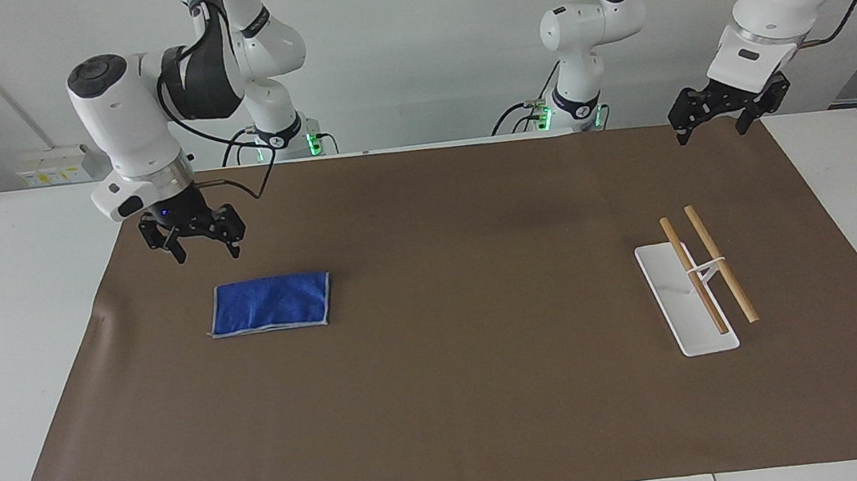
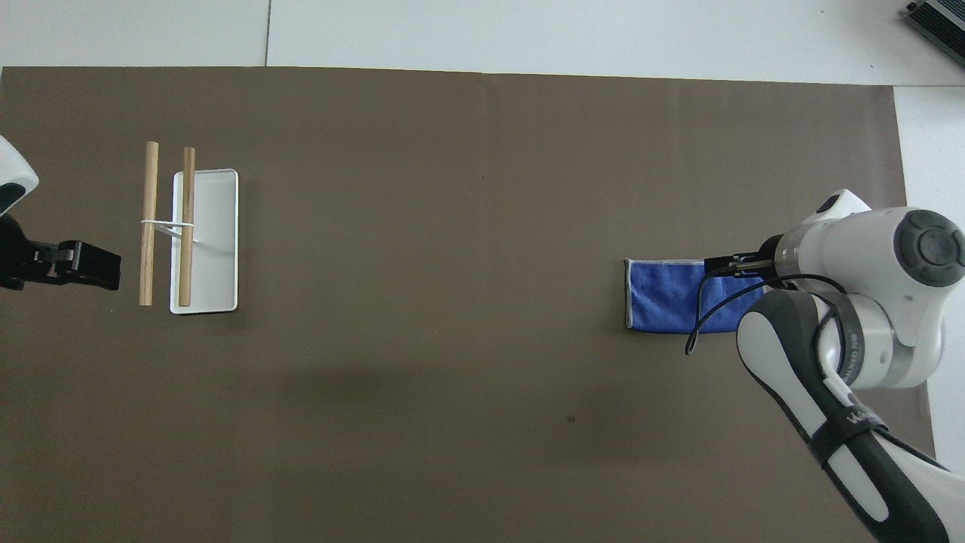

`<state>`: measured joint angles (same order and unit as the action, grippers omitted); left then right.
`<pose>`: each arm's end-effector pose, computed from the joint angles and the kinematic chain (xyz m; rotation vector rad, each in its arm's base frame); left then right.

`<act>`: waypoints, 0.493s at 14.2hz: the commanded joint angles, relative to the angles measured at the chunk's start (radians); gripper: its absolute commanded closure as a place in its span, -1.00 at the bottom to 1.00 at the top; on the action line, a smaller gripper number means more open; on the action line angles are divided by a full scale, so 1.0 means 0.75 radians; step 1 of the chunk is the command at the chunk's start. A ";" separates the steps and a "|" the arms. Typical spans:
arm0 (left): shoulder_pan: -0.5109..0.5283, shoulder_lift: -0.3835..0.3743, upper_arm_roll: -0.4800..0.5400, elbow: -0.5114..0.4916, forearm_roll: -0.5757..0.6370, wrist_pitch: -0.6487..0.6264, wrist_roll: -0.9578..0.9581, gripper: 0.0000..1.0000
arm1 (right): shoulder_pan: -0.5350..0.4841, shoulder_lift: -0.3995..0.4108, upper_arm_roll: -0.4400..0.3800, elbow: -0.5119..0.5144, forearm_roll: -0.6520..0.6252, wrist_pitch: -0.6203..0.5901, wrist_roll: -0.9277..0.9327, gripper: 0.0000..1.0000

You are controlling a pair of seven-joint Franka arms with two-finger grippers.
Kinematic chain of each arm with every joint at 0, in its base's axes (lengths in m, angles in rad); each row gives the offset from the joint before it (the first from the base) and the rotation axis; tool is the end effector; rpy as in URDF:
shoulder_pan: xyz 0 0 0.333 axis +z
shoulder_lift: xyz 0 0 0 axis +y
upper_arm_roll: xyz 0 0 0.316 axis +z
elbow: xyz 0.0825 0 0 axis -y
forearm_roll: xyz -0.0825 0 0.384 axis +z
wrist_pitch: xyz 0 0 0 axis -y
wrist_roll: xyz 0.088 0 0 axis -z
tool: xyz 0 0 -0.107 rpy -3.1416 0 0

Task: Right arm passes towel to left arm to hang
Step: 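Reach the right gripper down to the blue towel's near edge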

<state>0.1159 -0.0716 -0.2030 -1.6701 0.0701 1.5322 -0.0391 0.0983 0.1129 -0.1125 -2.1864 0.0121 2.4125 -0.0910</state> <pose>0.5253 -0.0419 0.6129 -3.0507 0.0712 0.0951 0.5585 -0.0073 0.3476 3.1246 0.1089 0.1778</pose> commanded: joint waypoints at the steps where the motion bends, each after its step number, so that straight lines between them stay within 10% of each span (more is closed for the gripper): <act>1: 0.011 -0.042 0.001 -0.041 -0.018 -0.004 -0.001 -1.00 | -0.012 -0.003 0.003 -0.105 0.025 0.135 -0.069 -1.00; 7: 0.011 -0.042 0.001 -0.041 -0.018 -0.004 -0.001 -1.00 | -0.010 0.093 0.005 -0.140 0.043 0.244 -0.085 -1.00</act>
<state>0.1159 -0.0716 -0.2030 -1.6701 0.0701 1.5322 -0.0391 0.0983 0.1710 -0.1137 -2.2708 0.0192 2.5646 -0.1097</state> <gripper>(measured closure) 0.000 0.000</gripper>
